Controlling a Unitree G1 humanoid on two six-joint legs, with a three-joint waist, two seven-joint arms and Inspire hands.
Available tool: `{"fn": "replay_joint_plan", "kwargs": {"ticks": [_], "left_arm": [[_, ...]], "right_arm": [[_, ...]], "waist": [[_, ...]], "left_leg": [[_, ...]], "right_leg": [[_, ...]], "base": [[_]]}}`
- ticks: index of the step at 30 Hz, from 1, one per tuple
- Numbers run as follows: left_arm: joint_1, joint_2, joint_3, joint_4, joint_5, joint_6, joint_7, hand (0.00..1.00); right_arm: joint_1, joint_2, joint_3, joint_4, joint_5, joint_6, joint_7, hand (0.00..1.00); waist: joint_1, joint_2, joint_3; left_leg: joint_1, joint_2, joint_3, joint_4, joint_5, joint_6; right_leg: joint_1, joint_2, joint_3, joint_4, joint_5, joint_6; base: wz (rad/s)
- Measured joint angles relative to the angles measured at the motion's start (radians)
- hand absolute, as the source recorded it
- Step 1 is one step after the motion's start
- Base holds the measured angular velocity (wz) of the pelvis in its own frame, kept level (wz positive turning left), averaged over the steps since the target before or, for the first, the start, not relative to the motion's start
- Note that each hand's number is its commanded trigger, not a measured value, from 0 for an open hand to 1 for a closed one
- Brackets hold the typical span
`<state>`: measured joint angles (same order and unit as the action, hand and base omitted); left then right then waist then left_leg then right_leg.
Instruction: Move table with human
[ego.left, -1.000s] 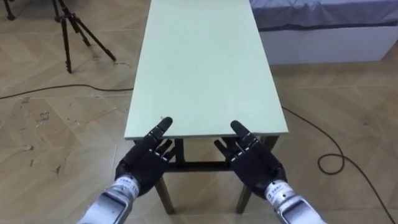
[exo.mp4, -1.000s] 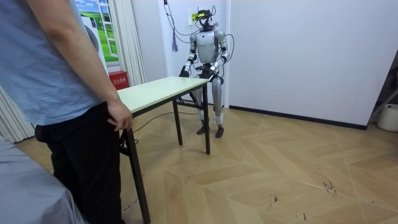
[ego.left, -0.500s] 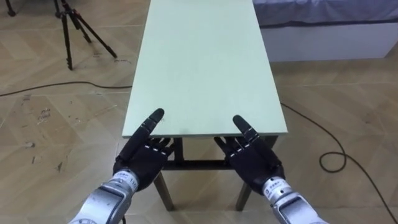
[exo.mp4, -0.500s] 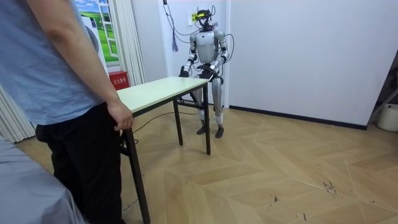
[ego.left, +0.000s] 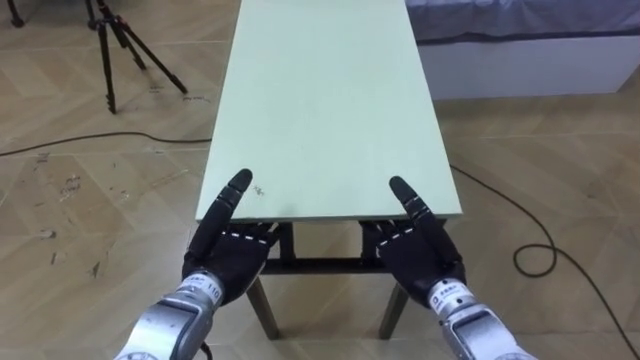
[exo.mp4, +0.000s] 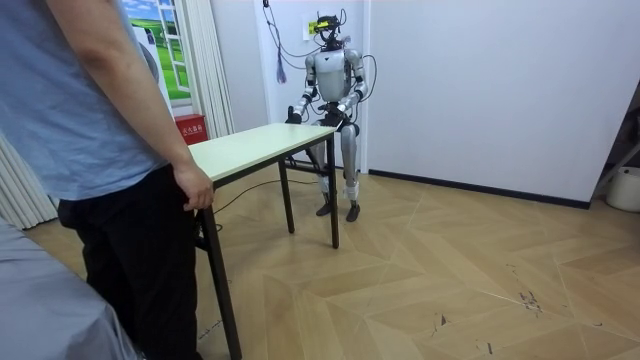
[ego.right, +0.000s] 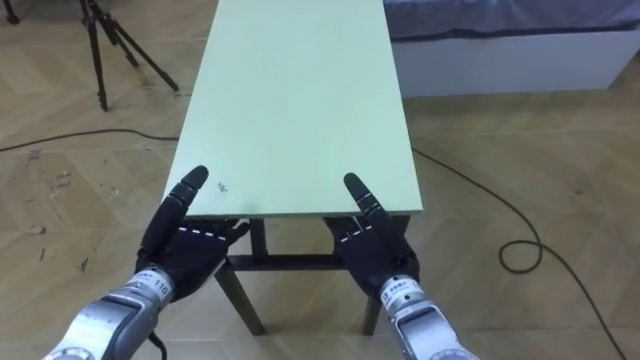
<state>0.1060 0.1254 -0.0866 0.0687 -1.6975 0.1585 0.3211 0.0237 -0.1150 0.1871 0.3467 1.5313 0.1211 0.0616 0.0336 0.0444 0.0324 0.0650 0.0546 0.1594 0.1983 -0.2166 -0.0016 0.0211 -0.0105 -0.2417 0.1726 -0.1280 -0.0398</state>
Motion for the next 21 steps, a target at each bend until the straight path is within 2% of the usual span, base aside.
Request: {"fn": "replay_joint_plan", "kwargs": {"ticks": [1, 7, 10, 14, 21], "left_arm": [[0.000, 0.000, 0.000, 0.000, 0.000, 0.000, 0.000, 1.00], [0.004, -0.009, 0.005, 0.013, 0.000, -0.001, 0.009, 1.00], [0.004, -0.024, 0.005, 0.025, 0.004, -0.002, 0.018, 1.00], [0.010, -0.031, 0.005, 0.067, 0.044, -0.003, 0.025, 1.00], [0.011, -0.040, 0.005, 0.090, 0.061, -0.006, 0.025, 1.00]], "right_arm": [[0.000, 0.004, -0.009, 0.000, 0.001, 0.000, -0.004, 1.00], [0.001, 0.014, -0.015, 0.000, 0.005, -0.018, -0.020, 1.00], [0.001, 0.018, -0.016, 0.008, 0.005, -0.020, -0.076, 1.00], [0.006, 0.056, -0.016, 0.033, 0.004, -0.020, -0.124, 1.00], [0.015, 0.063, -0.012, 0.027, -0.006, -0.025, -0.127, 1.00]], "waist": [[0.001, 0.000, -0.0004], [0.001, 0.000, -0.0016], [0.009, 0.000, -0.0017], [0.013, 0.000, -0.0018], [0.010, -0.002, -0.0030]], "left_leg": [[0.000, 0.000, 0.000, 0.000, 0.000, 0.000], [0.002, 0.001, 0.001, 0.000, 0.000, 0.000], [0.001, 0.001, 0.001, -0.001, 0.000, 0.000], [0.000, 0.002, 0.000, -0.005, 0.000, 0.000], [0.003, 0.000, 0.000, -0.012, 0.000, 0.000]], "right_leg": [[0.000, 0.000, 0.000, 0.001, 0.000, 0.000], [-0.002, 0.000, 0.000, 0.004, 0.000, 0.000], [-0.002, 0.000, 0.000, 0.005, 0.000, 0.000], [-0.003, 0.001, -0.002, -0.001, 0.000, 0.000], [-0.005, 0.000, 0.004, -0.002, 0.001, 0.001]], "base": [[0.00], [0.00], [0.00], [0.00], [-0.03]]}}
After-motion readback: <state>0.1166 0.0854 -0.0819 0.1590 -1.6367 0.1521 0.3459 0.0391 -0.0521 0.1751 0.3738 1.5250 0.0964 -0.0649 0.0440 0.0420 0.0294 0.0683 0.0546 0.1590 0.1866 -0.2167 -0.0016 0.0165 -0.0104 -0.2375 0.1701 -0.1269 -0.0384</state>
